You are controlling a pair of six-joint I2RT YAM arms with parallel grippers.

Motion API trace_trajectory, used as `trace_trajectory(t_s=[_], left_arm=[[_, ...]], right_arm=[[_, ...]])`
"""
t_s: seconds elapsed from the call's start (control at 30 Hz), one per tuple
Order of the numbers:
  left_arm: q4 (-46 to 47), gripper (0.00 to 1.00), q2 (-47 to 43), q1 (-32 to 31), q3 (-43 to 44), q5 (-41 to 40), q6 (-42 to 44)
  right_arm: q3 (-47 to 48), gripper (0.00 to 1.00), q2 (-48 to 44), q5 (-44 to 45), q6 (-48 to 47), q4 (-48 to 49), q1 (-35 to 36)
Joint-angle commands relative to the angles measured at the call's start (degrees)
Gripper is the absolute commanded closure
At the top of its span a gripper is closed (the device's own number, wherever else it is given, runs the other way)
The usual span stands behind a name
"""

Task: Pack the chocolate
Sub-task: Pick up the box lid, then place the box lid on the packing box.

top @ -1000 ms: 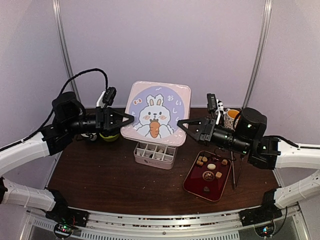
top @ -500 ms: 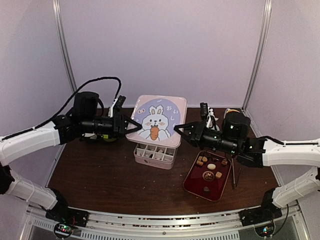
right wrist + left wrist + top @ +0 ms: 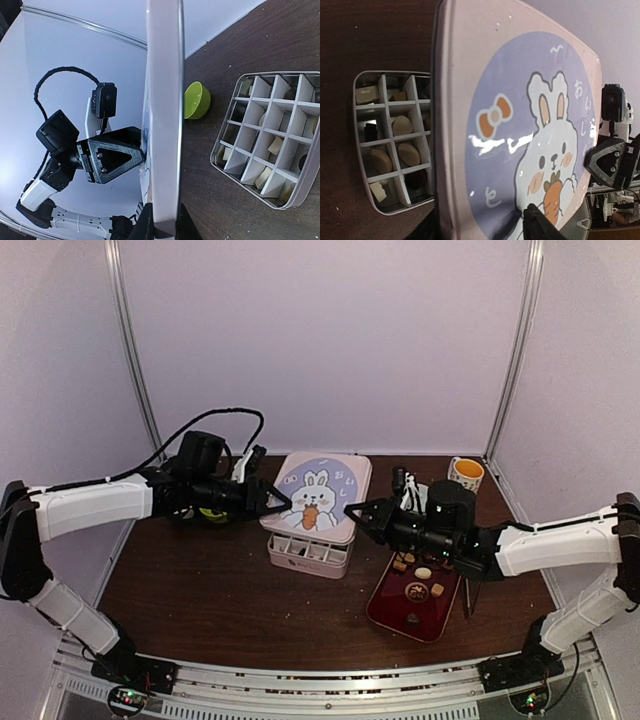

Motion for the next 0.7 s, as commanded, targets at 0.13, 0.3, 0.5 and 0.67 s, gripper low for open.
trace_trajectory(t_s=[0.13, 0.3, 0.5, 0.67], left_arm=[[6.9, 0.48, 7.1, 3.3, 0.5, 1.7, 3.4], [8.0, 0.52, 11.7, 4.2, 1.4, 3.9, 3.8], [7.2, 0.52, 14.4, 5.6, 2.1, 3.6, 4.9], [7.5, 0.55, 16.0, 5.7, 2.4, 3.6, 5.1]], right_arm=[[0.4, 1.00, 4.3, 3.5, -0.5, 1.8, -0.9], [2.3, 1.00, 9.1, 2.2, -0.1, 3.1, -1.0], [3.9, 1.00, 13.7, 0.7, 0.8, 4.5, -1.7], [5.1, 1.00, 16.9, 0.2, 0.4, 3.5, -1.9]])
